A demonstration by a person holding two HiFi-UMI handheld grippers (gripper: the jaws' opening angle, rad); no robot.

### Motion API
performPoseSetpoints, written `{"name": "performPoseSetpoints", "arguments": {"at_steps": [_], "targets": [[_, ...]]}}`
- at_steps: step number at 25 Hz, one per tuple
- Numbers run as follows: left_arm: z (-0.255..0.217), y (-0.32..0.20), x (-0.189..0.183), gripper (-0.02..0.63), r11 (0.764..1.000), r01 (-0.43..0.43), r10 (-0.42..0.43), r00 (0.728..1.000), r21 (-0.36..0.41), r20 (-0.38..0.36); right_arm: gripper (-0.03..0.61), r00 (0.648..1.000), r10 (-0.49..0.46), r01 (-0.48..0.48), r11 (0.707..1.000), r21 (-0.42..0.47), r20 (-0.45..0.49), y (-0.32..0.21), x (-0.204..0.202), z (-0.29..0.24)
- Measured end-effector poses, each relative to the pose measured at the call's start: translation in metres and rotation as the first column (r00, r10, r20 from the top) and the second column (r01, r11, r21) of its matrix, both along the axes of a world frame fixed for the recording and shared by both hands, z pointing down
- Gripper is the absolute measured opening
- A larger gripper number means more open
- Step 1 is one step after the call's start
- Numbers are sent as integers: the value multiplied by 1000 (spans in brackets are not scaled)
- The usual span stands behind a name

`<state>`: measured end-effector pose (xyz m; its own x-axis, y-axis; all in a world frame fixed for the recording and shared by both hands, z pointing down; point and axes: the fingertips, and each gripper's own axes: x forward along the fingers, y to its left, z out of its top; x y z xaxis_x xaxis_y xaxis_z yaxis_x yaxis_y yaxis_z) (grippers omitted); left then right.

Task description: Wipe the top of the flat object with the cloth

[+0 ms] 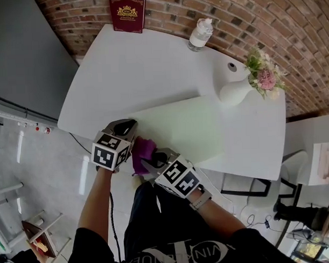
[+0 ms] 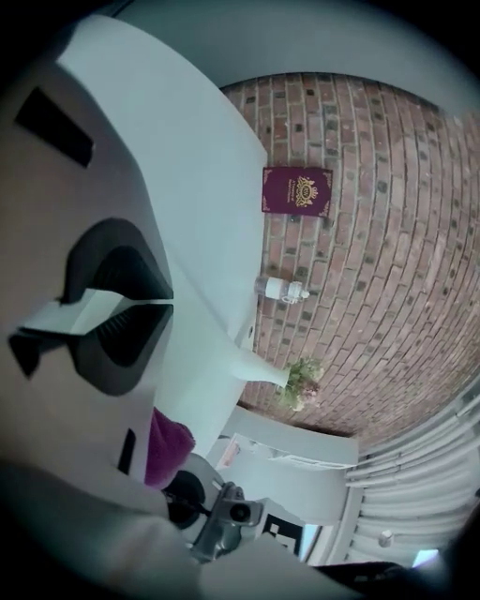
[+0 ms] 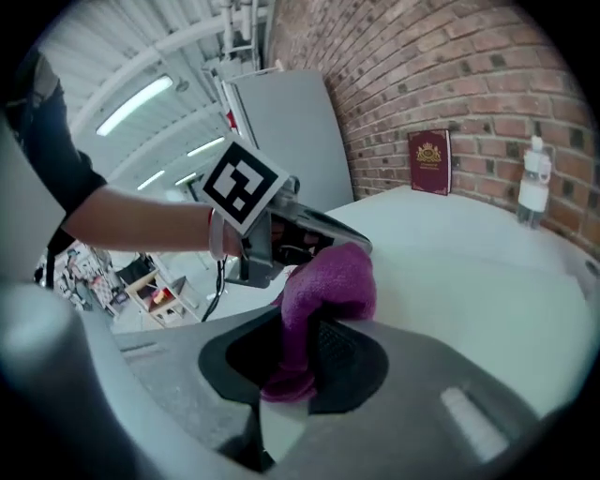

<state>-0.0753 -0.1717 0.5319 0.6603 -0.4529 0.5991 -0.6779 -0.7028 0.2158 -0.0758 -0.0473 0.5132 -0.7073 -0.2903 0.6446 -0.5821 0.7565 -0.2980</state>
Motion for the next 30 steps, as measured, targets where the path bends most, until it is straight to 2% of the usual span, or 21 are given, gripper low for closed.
{"name": "performPoseSetpoints", "arguments": {"at_steps": [4, 6, 14, 23, 30], "targets": [[2, 0, 1, 21, 997, -25, 17, 996, 79, 91, 61, 999, 14, -13, 1000, 21, -39, -5, 12, 6], [3, 0, 1, 21, 996, -27, 17, 993, 81, 113, 61, 997, 38, -36, 999, 33, -62, -11, 26, 7], [2, -1, 2, 17, 997, -32, 24, 993, 71, 112, 61, 969, 179, -169, 983, 75, -171, -33, 119, 8], [3, -1, 3, 15, 998, -9, 2, 992, 58, 126, 61, 897, 354, -337, 935, 111, -263, -34, 231, 9], [4, -1, 4, 15, 998, -3, -7, 989, 69, 149, 61, 855, 432, -414, 902, 125, -288, -27, 282, 8]]}}
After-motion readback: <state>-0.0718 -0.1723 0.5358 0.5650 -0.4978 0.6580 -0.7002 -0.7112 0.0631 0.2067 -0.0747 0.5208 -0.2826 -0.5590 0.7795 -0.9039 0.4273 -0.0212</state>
